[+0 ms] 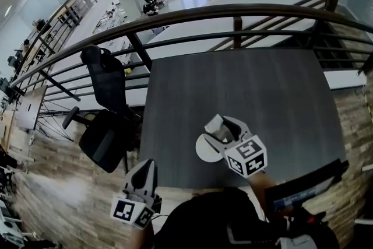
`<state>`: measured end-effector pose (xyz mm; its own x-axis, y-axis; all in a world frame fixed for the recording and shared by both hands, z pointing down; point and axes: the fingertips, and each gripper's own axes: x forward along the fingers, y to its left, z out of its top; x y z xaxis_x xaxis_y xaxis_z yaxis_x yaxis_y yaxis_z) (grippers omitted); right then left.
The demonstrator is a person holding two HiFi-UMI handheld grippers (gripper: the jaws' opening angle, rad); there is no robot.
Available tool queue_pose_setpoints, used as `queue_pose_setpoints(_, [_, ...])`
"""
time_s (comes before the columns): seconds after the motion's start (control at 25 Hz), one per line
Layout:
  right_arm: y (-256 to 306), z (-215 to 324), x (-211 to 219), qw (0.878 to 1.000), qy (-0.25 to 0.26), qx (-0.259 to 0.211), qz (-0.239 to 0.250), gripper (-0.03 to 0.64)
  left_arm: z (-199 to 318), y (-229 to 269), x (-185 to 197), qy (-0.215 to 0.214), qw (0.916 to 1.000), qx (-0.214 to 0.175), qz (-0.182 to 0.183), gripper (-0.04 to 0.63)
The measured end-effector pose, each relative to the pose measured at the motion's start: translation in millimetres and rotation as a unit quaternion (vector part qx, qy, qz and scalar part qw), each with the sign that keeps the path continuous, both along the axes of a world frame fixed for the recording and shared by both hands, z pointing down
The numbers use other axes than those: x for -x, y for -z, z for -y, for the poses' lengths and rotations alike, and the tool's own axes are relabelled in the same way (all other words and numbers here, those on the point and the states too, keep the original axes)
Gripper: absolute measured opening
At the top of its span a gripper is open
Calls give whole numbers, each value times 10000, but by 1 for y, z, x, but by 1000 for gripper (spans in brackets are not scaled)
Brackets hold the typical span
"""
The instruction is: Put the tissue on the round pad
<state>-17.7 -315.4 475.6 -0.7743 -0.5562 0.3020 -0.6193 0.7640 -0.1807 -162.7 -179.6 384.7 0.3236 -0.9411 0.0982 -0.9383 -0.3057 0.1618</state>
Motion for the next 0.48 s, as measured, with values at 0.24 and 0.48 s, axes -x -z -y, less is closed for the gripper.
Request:
queue_pose_setpoints(0.24, [-28, 7, 8, 9993, 258, 191, -216, 314, -4, -1, 4, 337, 9994, 68, -24, 3])
queue_pose_setpoints(0.48, [-63, 12, 14, 9970, 416, 381, -534, 315, -9, 4, 1, 592, 9982, 54, -50, 3])
